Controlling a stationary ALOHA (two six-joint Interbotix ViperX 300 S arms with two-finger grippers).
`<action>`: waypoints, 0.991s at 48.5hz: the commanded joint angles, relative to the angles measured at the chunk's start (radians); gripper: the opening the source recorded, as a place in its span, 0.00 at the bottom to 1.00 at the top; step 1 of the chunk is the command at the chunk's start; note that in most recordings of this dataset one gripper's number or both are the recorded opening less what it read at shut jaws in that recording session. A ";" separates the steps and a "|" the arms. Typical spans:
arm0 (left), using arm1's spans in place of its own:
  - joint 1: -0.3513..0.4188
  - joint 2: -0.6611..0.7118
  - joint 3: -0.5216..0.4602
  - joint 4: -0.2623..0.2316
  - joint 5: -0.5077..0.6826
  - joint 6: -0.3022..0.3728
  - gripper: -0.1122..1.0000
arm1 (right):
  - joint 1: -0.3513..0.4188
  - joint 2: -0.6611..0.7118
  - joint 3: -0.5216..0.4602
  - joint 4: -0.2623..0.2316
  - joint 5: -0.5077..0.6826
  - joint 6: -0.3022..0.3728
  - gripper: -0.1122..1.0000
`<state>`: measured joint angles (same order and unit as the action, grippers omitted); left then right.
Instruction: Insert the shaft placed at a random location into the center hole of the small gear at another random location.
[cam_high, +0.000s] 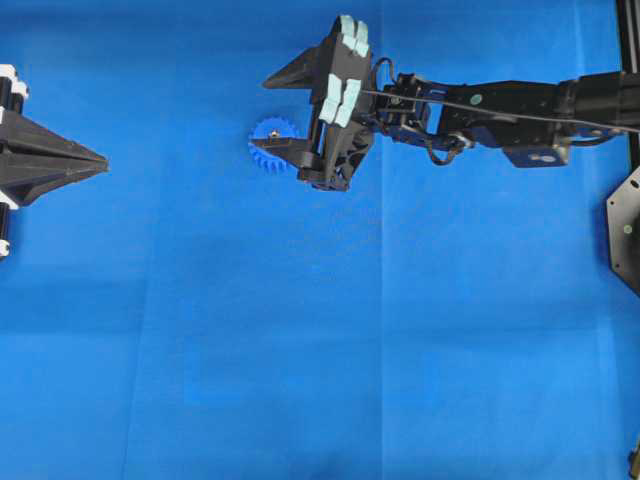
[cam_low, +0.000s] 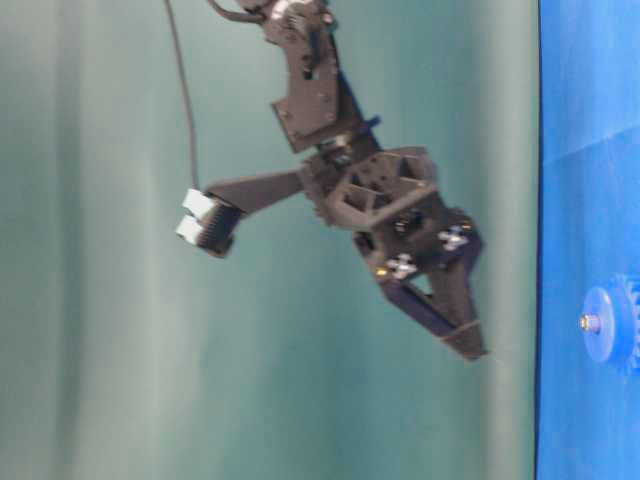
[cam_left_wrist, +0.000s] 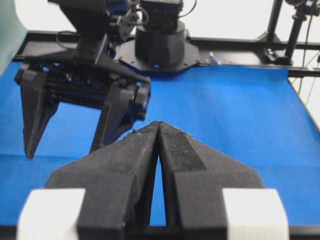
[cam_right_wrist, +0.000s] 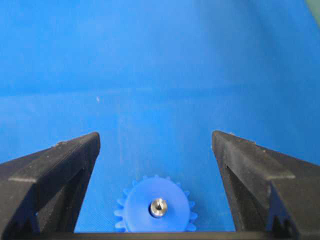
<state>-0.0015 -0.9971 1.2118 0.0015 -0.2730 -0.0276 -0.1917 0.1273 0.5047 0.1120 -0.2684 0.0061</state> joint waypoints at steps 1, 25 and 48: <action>0.000 -0.005 -0.014 0.000 -0.005 -0.002 0.10 | 0.009 -0.055 -0.006 0.003 0.006 0.002 0.80; 0.000 -0.015 -0.011 -0.002 0.008 -0.011 0.10 | 0.031 -0.252 0.232 0.032 -0.025 0.002 0.80; 0.000 -0.015 -0.005 -0.002 0.008 -0.011 0.10 | 0.037 -0.483 0.446 0.067 -0.034 0.002 0.80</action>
<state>-0.0015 -1.0170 1.2180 0.0015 -0.2608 -0.0383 -0.1580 -0.3175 0.9495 0.1718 -0.2930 0.0061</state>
